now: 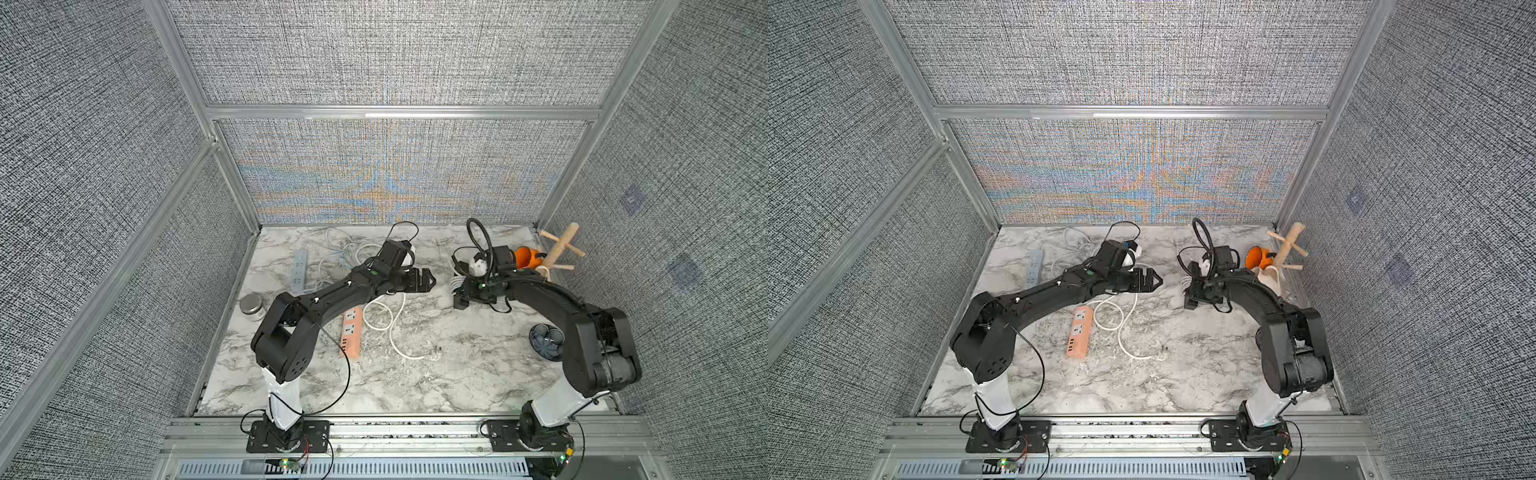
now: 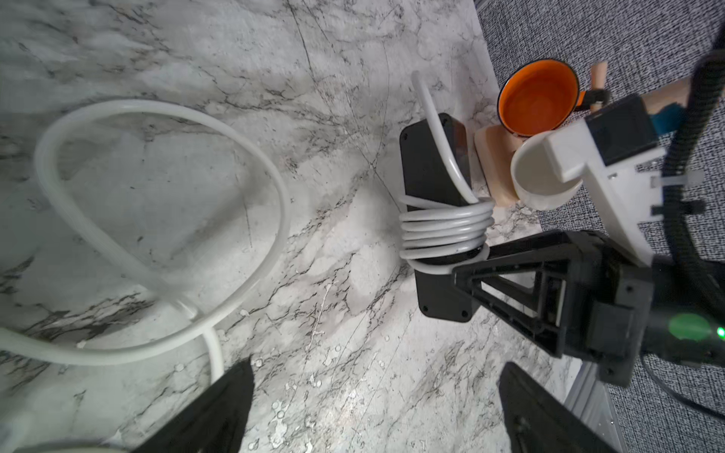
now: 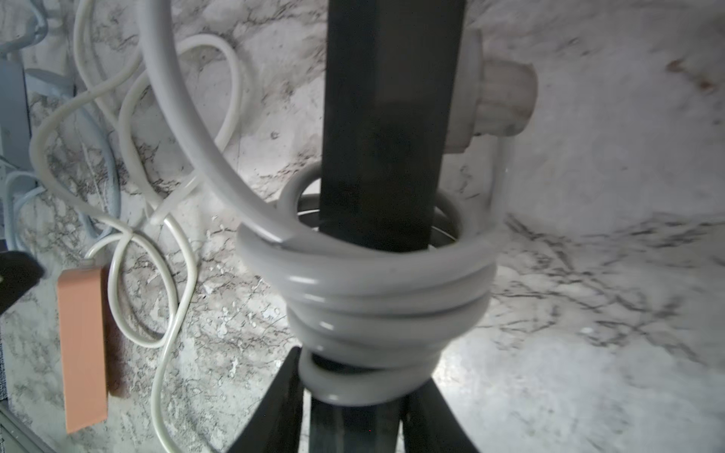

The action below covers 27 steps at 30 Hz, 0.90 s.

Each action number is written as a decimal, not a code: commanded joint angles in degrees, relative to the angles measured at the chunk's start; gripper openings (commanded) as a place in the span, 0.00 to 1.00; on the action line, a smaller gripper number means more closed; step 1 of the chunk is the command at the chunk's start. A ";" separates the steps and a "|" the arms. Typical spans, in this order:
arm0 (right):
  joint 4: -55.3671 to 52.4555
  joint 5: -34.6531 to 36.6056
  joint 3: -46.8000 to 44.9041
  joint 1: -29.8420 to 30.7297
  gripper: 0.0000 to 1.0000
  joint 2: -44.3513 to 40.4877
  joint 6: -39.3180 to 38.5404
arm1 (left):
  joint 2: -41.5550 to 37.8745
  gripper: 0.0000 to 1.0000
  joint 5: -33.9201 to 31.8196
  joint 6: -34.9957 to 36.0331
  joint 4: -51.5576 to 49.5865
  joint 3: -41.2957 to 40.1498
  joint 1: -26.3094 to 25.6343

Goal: Unwrap the cord wrapped around the power strip
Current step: Move the power strip to the center of the board.

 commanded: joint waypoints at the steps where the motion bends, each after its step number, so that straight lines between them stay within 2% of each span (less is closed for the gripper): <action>1: 3.35 -0.63 -1.68 3.53 0.28 -0.78 4.55 | 0.70 0.98 0.00 0.80 -0.54 0.06 -0.40; 6: 6.84 0.92 -3.67 6.97 0.31 0.46 8.88 | 0.54 0.99 -0.34 1.36 -1.14 -0.67 -0.58; 10: 9.05 -0.41 -2.88 8.79 0.44 1.97 9.87 | 0.01 0.99 -1.54 2.59 -2.39 -1.34 -0.58; 16: 11.98 0.98 -4.96 9.44 0.63 -3.79 10.73 | 0.59 0.99 -1.72 2.27 -2.20 -0.91 -0.58; 22: 13.26 0.05 -10.24 6.85 0.74 -12.77 11.69 | 3.04 0.99 -2.88 2.61 -4.47 3.01 -1.23; 27: 10.07 0.94 -13.41 1.79 0.76 -19.28 9.42 | 7.55 0.99 -4.38 0.42 -5.65 7.79 -2.02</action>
